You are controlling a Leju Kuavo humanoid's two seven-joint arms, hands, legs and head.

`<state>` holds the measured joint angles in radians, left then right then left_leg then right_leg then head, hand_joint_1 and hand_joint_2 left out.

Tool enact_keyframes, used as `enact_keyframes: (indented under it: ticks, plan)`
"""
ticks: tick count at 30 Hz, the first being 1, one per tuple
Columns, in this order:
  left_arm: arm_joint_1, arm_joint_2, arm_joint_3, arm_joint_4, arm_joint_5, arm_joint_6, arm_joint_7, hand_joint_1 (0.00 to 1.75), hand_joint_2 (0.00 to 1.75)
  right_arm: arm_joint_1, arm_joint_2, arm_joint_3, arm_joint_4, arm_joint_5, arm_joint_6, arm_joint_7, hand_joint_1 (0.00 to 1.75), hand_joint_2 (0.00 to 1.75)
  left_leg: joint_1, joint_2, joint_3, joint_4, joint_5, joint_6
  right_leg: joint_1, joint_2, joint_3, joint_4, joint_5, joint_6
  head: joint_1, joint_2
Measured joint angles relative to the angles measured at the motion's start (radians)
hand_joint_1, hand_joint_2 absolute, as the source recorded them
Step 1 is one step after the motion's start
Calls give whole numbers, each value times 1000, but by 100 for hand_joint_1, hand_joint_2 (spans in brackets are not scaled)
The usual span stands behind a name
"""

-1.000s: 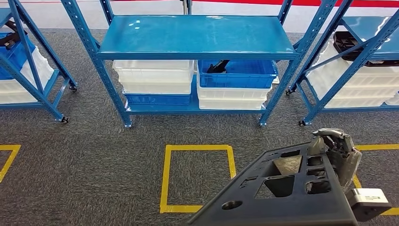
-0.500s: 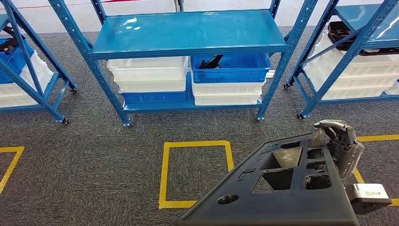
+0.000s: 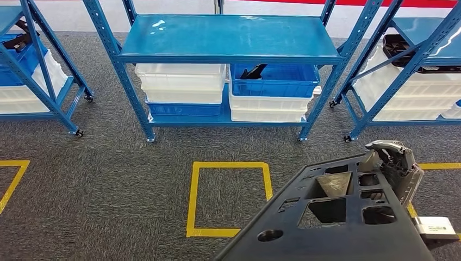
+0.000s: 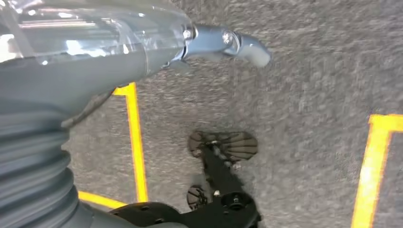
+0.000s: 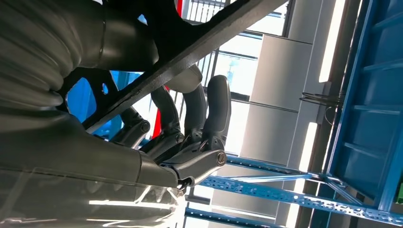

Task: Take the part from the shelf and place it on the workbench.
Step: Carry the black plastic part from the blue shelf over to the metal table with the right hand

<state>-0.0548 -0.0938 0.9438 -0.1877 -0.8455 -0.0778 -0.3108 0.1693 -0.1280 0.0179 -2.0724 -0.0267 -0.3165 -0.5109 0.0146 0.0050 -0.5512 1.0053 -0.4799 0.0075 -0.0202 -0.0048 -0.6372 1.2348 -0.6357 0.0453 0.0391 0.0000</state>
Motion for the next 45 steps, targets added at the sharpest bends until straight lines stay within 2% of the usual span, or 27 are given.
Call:
enact_keyframes:
  ticks: [1,2,3,5,6,7,10,12,13,15,16,17,18,19,21,22,23,24,28,32,33,37,40,42,43,45]
  plan:
    - [0,0,0,0,-1,0,1,0,175,2,1,0,0,-2,0,-1,175,175,0,1,-7,0,5,0,0,0,-9,30,-7,0,4,0]
    - [1,0,0,0,-1,0,2,0,175,3,1,0,0,-3,1,-1,175,175,-1,1,-13,1,10,-1,0,0,2,20,4,0,8,0]
    - [1,0,0,0,-2,0,3,0,175,4,2,0,0,-4,1,-2,175,175,-1,2,-18,1,14,-4,0,0,34,-30,30,-1,12,0]
    - [1,0,0,0,-2,0,3,0,175,4,2,0,-1,-4,2,-2,175,175,-3,2,-25,4,21,-10,1,-3,122,-177,82,-5,21,0]
    - [1,0,0,0,-2,0,3,0,175,4,3,0,-1,-4,2,-3,175,175,-4,3,-27,5,23,-15,3,-4,151,-230,97,-8,24,0]
    - [1,0,0,0,-2,0,3,0,175,5,4,0,-2,-4,2,-4,175,175,-6,4,-29,6,26,-20,6,-4,164,-256,102,-11,24,0]
    - [1,0,0,0,-2,0,3,0,175,7,6,-1,-2,-3,2,-6,175,175,-4,5,-32,7,31,-36,8,-2,156,-259,111,-29,13,0]
    - [1,-1,0,0,-2,0,3,0,175,6,8,-2,-3,-1,1,-7,175,175,-2,3,-48,46,-1,-43,5,-1,151,-262,120,-43,2,0]
    - [1,-2,0,0,-2,0,3,0,175,6,9,-2,-3,0,1,-8,175,175,-1,2,-64,85,-30,-44,4,-2,149,-263,123,-47,-4,0]
    - [2,-2,0,0,-2,0,3,0,175,7,10,-2,-3,1,1,-8,175,175,-1,0,-108,199,-92,-45,5,-1,143,-261,126,-51,-14,0]
    - [2,-2,0,0,-2,0,3,0,175,7,11,-2,-3,2,1,-8,175,175,-1,0,-129,256,-114,-45,6,-1,141,-260,126,-52,-17,0]
    - [2,-2,0,0,-2,0,3,0,175,7,12,-2,-3,2,1,-8,175,175,-1,0,-140,293,-125,-46,7,-1,139,-258,127,-53,-19,0]
    - [2,-2,0,0,-2,0,3,0,175,7,14,-2,-3,2,0,-8,175,175,-1,-1,-135,296,-118,-45,7,0,139,-257,127,-53,-21,0]
    - [2,-2,0,0,-2,0,3,0,175,7,15,-2,-3,3,0,-8,175,175,0,0,-111,257,-94,-45,7,0,140,-257,126,-52,-23,0]
    - [2,-2,0,0,-2,0,3,0,175,7,16,-2,-3,4,0,-8,175,175,0,-2,-35,113,-33,-44,8,1,144,-255,123,-47,-25,0]
    - [2,-2,0,0,-2,0,3,0,175,6,17,-2,-3,4,0,-8,175,175,0,-3,-6,55,-16,-42,9,2,143,-253,121,-43,-26,0]
    - [2,-2,0,0,-2,0,3,0,175,6,17,-2,-3,5,0,-8,175,175,-2,-4,9,20,-9,-39,11,2,142,-252,121,-38,-26,0]
    - [2,-2,0,0,-2,0,3,0,175,5,17,-1,-3,6,-1,-8,175,175,-3,-6,12,7,-10,-37,13,2,139,-251,120,-37,-25,0]
    - [3,-2,0,0,-2,0,4,0,175,4,18,1,-3,8,-5,-8,175,175,-6,-7,5,3,-8,-33,12,3,134,-254,124,-45,-18,0]
    - [2,-2,0,0,-3,0,4,0,175,4,18,1,-3,12,-7,-8,175,175,-9,-7,4,5,-8,-32,10,3,135,-260,129,-39,-13,0]
    - [2,-2,0,0,-4,0,4,0,175,4,18,1,-3,12,-7,-8,175,175,-10,-7,4,5,-8,-30,9,3,135,-261,129,-36,-13,0]
    - [2,-2,0,0,-7,0,4,0,175,4,19,1,-3,13,-6,-8,175,175,-18,-6,0,13,-10,-15,3,3,134,-264,134,-12,-14,0]
    - [2,-2,0,0,-8,0,3,0,175,4,20,1,-5,13,-5,-8,175,175,-14,-4,0,7,-4,-6,5,4,131,-263,135,-6,-14,0]
    - [2,-3,0,0,-9,0,3,0,175,3,21,0,-8,13,-4,-9,175,175,-6,4,2,-6,4,2,8,6,113,-229,109,-3,-11,0]
    - [2,-3,0,0,-9,0,2,0,175,3,21,0,-9,13,-3,-9,175,175,-2,10,2,-10,7,5,9,6,89,-180,80,-3,-7,0]
    - [2,-3,1,0,-9,-1,2,0,175,2,21,0,-9,12,-2,-10,175,175,-1,23,-1,-11,8,5,4,6,18,-41,16,-1,3,0]
